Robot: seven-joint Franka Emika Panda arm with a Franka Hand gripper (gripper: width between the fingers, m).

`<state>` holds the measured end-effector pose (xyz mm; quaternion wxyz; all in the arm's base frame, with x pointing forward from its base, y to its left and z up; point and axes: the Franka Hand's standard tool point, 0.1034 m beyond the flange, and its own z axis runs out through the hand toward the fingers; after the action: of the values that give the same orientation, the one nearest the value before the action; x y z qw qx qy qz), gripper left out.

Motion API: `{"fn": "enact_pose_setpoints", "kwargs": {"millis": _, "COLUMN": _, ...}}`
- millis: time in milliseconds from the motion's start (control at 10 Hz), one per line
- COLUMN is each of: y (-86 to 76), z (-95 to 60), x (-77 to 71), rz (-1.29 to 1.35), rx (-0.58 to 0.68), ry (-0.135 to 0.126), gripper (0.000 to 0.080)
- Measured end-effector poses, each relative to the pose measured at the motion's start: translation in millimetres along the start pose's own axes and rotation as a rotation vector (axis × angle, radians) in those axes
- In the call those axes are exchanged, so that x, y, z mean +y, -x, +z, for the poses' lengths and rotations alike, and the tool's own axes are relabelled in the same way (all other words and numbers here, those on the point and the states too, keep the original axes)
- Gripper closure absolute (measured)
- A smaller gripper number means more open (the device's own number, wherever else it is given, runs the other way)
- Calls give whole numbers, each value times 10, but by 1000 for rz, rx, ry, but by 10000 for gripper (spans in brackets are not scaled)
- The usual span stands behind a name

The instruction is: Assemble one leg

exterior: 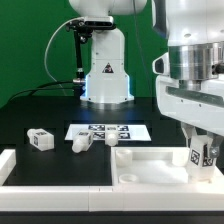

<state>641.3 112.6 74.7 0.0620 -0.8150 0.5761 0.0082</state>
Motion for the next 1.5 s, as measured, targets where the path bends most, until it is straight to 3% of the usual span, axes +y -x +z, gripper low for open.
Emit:
{"fn": "enact_pose_setpoints", "kwargs": {"millis": 100, "y": 2, "z": 0, "x": 0, "rz": -44, "rx": 3, "ry": 2, "gripper": 293}}
{"fn": "enact_pose_setpoints", "kwargs": {"millis": 200, "y": 24, "z": 5, "x": -1, "rz": -266, "rx": 11, "ry": 7, "gripper": 293}}
{"fn": "enact_pose_setpoints", "kwargs": {"millis": 300, "y": 66, "z": 16, "x": -3, "rz": -443, "rx": 9, "ry": 8, "gripper": 179}}
{"fn": "enact_pose_setpoints", "kwargs": {"millis": 400, "y": 83, "z": 21, "x": -2, "rz": -618, "rx": 11, "ry": 13, "gripper": 155}}
{"fn": "enact_pose_setpoints", "kwargs": {"millis": 600, "y": 70, "z": 20, "x": 0, "rz": -727, "rx": 10, "ry": 14, "gripper": 151}}
{"fn": "enact_pose_setpoints", "kwargs": {"millis": 900, "y": 3, "z": -11, "x": -16, "rz": -1298, "rx": 43, "ry": 59, "gripper": 150}}
{"fn": "enact_pose_setpoints", "kwargs": {"millis": 1100, "y": -9, "z": -7, "x": -17, "rz": -1330, "rx": 45, "ry": 56, "gripper": 150}}
{"fn": "enact_pose_setpoints", "kwargs": {"millis": 1300, "y": -11, "z": -6, "x": -16, "rz": -1283, "rx": 46, "ry": 55, "gripper": 409}}
{"fn": "enact_pose_setpoints", "kwargs": {"millis": 1400, "y": -10, "z": -4, "x": -16, "rz": -1197, "rx": 47, "ry": 52, "gripper": 409}}
{"fn": "enact_pose_setpoints", "kwargs": {"millis": 1500, "y": -11, "z": -2, "x": -18, "rz": -1134, "rx": 50, "ry": 50, "gripper": 515}}
